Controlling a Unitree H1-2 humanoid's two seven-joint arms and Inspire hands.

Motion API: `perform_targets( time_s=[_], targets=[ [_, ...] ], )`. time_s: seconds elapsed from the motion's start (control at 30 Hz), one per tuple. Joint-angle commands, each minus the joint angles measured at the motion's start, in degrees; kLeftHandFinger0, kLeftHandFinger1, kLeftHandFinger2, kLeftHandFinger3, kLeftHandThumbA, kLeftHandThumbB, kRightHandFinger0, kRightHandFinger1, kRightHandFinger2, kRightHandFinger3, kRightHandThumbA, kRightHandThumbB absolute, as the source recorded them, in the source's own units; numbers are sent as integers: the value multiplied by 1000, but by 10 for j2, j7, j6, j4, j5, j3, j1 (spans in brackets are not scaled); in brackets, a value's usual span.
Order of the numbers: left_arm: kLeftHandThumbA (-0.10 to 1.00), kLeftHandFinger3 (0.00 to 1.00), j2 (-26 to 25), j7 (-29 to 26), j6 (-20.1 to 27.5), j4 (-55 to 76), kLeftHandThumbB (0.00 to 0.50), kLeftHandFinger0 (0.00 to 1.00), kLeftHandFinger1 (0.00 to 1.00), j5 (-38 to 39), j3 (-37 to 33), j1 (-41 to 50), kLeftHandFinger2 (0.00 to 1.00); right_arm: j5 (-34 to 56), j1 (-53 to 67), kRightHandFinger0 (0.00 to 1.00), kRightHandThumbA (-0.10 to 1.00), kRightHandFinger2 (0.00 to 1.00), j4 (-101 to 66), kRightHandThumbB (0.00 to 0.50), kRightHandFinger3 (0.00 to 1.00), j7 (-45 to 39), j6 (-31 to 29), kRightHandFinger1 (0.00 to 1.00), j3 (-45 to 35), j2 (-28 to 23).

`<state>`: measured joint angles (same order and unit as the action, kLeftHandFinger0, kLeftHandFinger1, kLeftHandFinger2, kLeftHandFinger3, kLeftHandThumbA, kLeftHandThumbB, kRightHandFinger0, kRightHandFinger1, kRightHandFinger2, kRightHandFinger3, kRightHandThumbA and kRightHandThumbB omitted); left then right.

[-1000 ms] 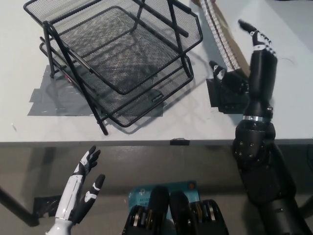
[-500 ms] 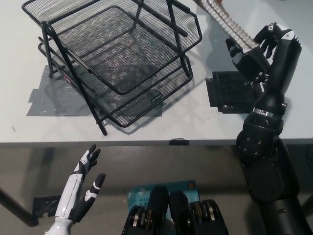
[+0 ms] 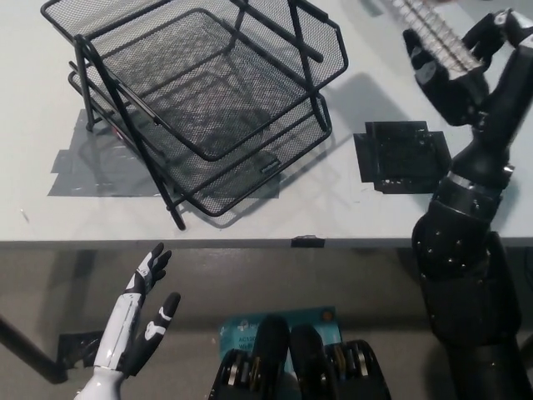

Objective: A person hands a notebook to the robot and the robot grabs it with its right hand and places it in the file tray kept in the centre of the desk infront of it.

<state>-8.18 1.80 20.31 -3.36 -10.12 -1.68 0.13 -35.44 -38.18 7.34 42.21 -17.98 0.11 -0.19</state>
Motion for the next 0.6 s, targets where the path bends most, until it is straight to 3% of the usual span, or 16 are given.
perform_targets(
  time_s=[0.0,0.1,0.2,0.27,0.43,0.5,0.57],
  targets=[
    [864,1000,-7,1,5,16,249,1000,1000,3,1,-6,1000,-41,-45,0,989,0,-72,0,0,-8,-10,0,7,-11],
    [864,1000,-7,0,7,15,247,1000,1000,-2,0,-6,1000,-68,-45,0,946,0,-76,0,0,-10,-21,0,24,-19],
    [864,1000,-8,-1,10,14,240,1000,1000,-6,-1,-7,1000,-88,-49,0,972,0,-68,0,0,-21,-17,0,47,-17],
    [859,1000,-8,-1,12,12,237,1000,1000,-4,0,-8,1000,-126,-56,0,881,0,-49,0,0,-6,-26,0,67,-26],
    [857,1000,-8,2,5,18,237,1000,1000,-4,-1,-8,1000,-193,-70,0,853,0,13,0,12,14,-28,0,120,-49],
    [859,1000,-9,2,8,16,235,1000,1000,-5,-2,-9,1000,-198,-78,0,754,4,44,0,103,24,-42,0,140,-54],
    [866,1000,-10,1,7,16,234,1000,1000,-8,-2,-10,1000,-201,-84,0,750,0,66,0,27,31,-45,0,154,-56]
  ],
)
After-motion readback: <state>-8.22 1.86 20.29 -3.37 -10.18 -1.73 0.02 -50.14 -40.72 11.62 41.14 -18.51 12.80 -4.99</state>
